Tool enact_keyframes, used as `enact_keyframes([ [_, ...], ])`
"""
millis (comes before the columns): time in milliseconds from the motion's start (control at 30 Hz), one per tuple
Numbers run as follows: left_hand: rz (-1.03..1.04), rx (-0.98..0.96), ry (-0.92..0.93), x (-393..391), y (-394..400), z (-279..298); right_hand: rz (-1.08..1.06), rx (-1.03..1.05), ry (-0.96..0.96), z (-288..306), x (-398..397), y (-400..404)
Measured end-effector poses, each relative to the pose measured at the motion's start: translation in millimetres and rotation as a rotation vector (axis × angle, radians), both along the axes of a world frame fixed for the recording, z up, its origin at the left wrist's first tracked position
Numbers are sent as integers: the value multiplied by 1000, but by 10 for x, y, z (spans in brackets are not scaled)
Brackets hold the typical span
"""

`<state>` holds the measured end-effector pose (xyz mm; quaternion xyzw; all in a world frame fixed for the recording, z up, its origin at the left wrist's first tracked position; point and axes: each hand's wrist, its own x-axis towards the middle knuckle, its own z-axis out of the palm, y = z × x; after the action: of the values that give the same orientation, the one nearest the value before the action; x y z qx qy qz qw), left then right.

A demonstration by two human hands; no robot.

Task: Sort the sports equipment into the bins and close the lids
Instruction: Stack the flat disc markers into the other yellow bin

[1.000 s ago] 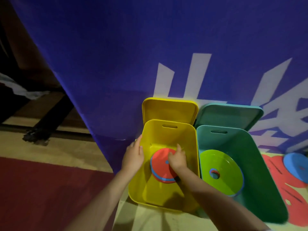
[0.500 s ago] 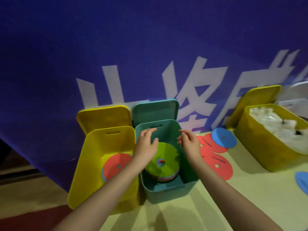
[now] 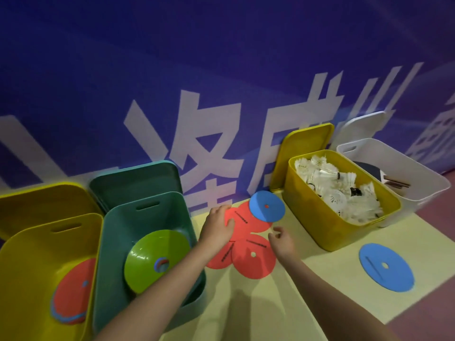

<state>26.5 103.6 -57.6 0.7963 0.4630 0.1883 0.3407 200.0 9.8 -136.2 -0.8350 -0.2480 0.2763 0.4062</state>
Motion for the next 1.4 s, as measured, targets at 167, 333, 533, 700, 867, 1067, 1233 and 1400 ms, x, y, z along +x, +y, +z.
enact_keyframes([
  [167, 55, -97, 155, 399, 256, -312, 208, -162, -25, -391, 292, 172],
  [333, 147, -195, 306, 593, 669, -633, 455, -331, -215, -662, 406, 432],
  [533, 240, -357, 415, 683, 1082, -1152, 621, -475, -330, -958, 366, 500],
  [700, 316, -357, 509, 779, 1205, -1465, 510, -382, -151, -1099, 554, 508],
  [867, 257, -225, 595, 873, 1058, -1664, 515, -208, 36, -1250, 715, 438],
  [1067, 362, -298, 462, 755, 1076, -1699, 498, -76, -1, -1344, 717, 301],
  [1233, 395, -435, 303, 598, 1107, -1701, 492, -39, -95, -1323, 687, 260],
  [1400, 565, -465, 130, 538, 1117, -1372, 465, 17, -37, -1176, 666, 124],
])
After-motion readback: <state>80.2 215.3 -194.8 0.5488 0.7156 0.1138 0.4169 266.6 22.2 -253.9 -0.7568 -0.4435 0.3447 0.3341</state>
